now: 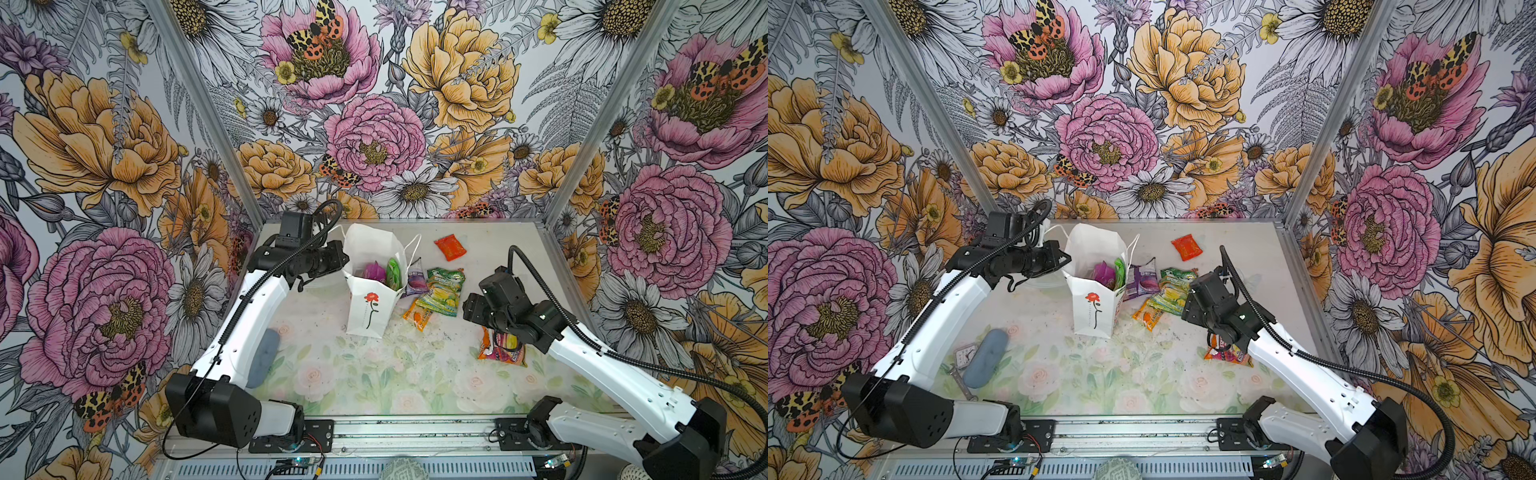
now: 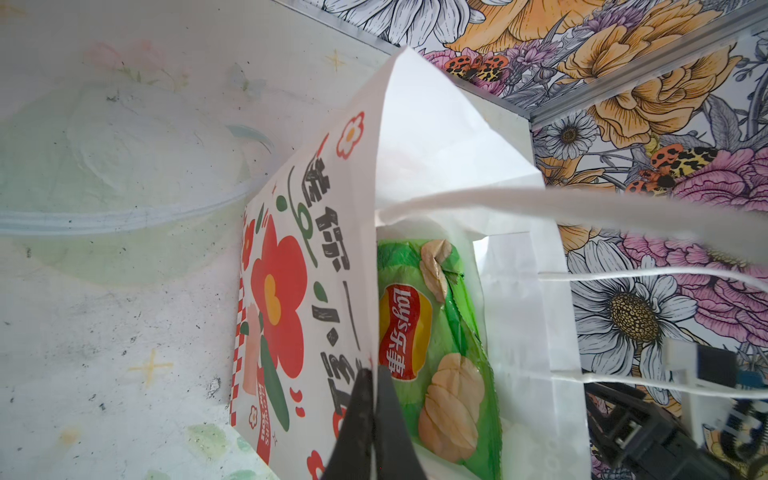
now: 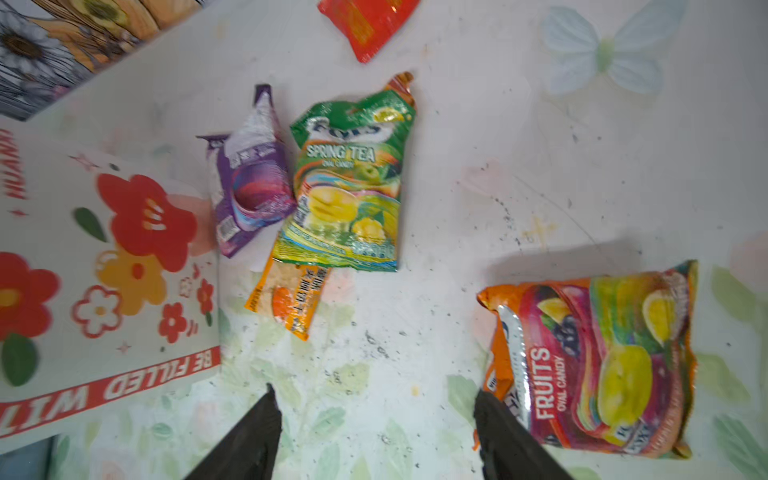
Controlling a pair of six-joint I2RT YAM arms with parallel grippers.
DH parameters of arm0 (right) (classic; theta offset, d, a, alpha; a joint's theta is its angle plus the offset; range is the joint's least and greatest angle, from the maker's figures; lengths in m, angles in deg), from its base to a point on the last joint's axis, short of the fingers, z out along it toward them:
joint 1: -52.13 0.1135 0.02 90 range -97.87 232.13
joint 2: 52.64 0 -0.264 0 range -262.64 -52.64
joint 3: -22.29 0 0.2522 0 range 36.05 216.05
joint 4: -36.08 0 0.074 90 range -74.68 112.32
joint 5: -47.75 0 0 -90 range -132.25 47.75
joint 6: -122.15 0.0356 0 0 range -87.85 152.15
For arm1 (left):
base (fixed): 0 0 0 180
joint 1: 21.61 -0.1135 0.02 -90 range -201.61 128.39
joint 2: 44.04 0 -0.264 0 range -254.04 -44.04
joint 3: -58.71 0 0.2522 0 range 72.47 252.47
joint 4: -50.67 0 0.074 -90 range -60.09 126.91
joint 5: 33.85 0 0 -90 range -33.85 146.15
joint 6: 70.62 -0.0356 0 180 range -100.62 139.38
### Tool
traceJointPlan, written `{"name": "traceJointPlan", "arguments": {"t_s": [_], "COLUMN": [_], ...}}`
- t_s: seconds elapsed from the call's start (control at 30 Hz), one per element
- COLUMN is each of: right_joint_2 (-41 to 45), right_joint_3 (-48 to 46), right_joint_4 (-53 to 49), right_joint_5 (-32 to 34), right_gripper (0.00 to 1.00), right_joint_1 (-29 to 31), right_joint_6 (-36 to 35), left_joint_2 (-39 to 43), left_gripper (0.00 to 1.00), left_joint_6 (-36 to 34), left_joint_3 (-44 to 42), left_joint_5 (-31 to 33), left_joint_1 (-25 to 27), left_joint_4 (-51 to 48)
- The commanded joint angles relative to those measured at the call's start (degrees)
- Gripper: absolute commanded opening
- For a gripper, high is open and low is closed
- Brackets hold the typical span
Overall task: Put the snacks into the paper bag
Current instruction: 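Raise the right gripper out of the bag and move to the orange fruit candy bag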
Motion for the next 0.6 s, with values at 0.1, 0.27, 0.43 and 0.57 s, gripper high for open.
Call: {"name": "traceJointPlan", "arguments": {"t_s": [0.1, 0.27, 0.43, 0.57], "right_joint_2": [-4.52, -9.34, -14.36, -19.89], "right_joint_3": [-4.96, -6.61, -10.82, -11.92], "right_joint_4": [-0.17, 2.32, 9.22, 12.80], "right_joint_5": [1.16, -0.45, -4.11, -6.81], "right_gripper": [0.76, 0.75, 0.71, 0.68], "right_joint_1": [-3.96, -5.42, -7.16, -9.11], "right_joint_6": [-0.54, -2.01, -2.72, -4.16], "left_joint_2": [1.42, 1.47, 1.41, 1.44], "left_gripper": [0.00, 0.00, 0.00, 0.00], "left_joint_6": [0.81, 1.44, 1.54, 0.48], "left_joint_3": [0.13, -0.42, -0.41, -0.78], "left_joint_5": [0.05, -1.04, -1.59, 1.15], "left_joint_1": [-0.79, -1.99, -3.12, -3.16], "left_joint_4": [4.99, 5.87, 5.96, 5.89]}}
